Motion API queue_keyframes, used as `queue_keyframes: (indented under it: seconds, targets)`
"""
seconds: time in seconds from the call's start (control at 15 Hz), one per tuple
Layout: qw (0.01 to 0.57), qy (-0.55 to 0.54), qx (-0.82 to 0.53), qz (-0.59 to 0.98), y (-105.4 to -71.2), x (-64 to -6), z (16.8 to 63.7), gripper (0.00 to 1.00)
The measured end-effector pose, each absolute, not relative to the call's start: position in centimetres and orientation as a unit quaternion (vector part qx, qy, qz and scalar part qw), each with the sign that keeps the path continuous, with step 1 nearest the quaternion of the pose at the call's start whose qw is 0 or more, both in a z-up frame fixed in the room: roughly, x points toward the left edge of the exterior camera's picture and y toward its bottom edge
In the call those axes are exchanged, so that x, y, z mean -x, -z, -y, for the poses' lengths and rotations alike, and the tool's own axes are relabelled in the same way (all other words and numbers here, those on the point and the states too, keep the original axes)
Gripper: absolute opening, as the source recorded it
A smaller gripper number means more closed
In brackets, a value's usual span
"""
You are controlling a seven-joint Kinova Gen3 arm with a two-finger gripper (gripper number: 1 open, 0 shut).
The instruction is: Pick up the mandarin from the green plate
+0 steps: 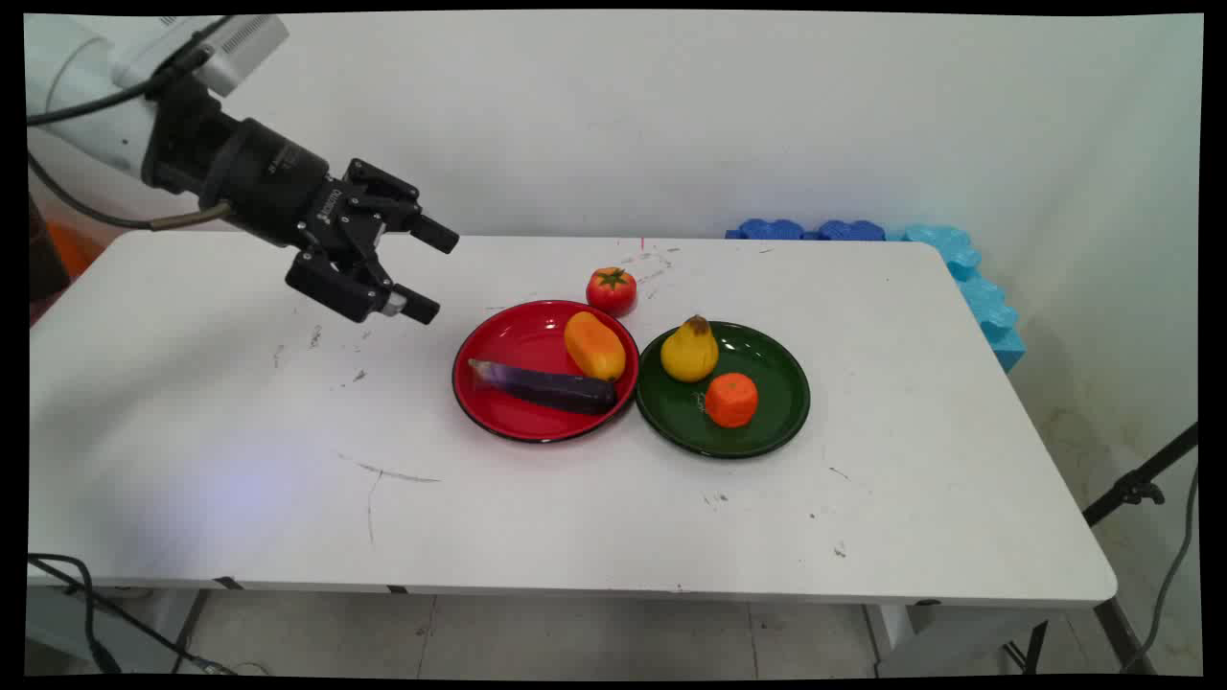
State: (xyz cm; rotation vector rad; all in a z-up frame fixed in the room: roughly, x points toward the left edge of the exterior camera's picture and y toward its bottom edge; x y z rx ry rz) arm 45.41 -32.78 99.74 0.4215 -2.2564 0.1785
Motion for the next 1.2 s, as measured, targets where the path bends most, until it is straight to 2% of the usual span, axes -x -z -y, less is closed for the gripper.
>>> queue_keyframes:
  seconds: [0.33, 0.73, 1.0, 1.2]
  targets:
    - [0.396, -0.082, -0.187, 0.895, -100.9, -42.4, 34.4, 1.00]
    - [0.372, -0.093, -0.201, 0.902, -101.9, -34.3, 38.2, 1.00]
    - [0.357, -0.091, -0.221, 0.903, -101.0, -30.0, 40.5, 1.00]
    - [0.339, -0.090, -0.239, 0.905, -98.9, -26.5, 43.0, 1.00]
